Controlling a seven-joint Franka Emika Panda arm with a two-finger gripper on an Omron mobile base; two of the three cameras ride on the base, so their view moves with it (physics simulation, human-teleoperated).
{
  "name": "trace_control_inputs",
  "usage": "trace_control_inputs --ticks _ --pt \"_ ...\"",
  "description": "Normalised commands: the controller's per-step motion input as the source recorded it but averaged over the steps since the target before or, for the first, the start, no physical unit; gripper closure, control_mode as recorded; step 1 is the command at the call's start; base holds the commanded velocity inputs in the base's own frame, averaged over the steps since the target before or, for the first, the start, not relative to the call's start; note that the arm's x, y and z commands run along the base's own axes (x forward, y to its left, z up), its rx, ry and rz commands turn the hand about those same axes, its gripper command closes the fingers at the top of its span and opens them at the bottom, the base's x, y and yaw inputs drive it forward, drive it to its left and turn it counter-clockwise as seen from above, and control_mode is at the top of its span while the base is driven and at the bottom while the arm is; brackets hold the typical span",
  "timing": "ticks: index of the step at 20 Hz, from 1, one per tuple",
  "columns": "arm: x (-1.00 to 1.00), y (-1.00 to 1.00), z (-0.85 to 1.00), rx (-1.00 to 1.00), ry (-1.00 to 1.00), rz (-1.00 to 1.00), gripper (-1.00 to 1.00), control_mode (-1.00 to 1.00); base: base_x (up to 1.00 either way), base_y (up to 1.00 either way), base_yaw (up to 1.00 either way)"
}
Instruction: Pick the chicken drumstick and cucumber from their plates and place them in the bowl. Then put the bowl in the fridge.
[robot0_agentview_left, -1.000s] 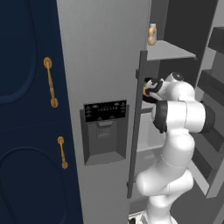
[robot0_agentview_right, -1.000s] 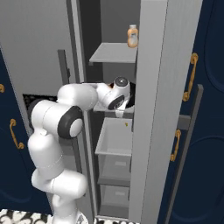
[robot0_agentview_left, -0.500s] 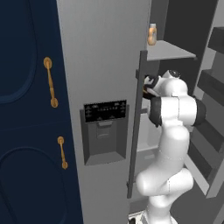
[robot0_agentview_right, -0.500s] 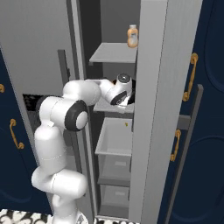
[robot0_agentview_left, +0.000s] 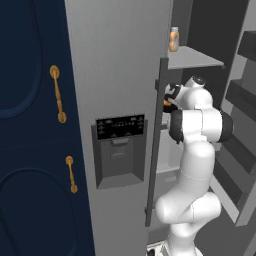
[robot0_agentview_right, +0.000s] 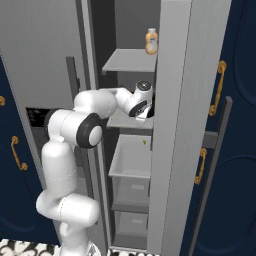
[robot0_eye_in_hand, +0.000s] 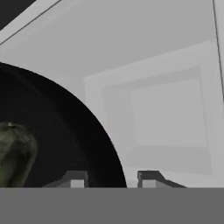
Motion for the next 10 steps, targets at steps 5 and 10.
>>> trace_control_inputs --ticks 5,10 --pt "-0.24 0.00 0.03 0.00 -0.04 0.00 -1.00 -1.00 0.00 0.00 0.00" --pt "-0.77 0.00 0.32 0.00 -0.14 0.00 -1.00 -1.00 0.00 0.00 0.00"
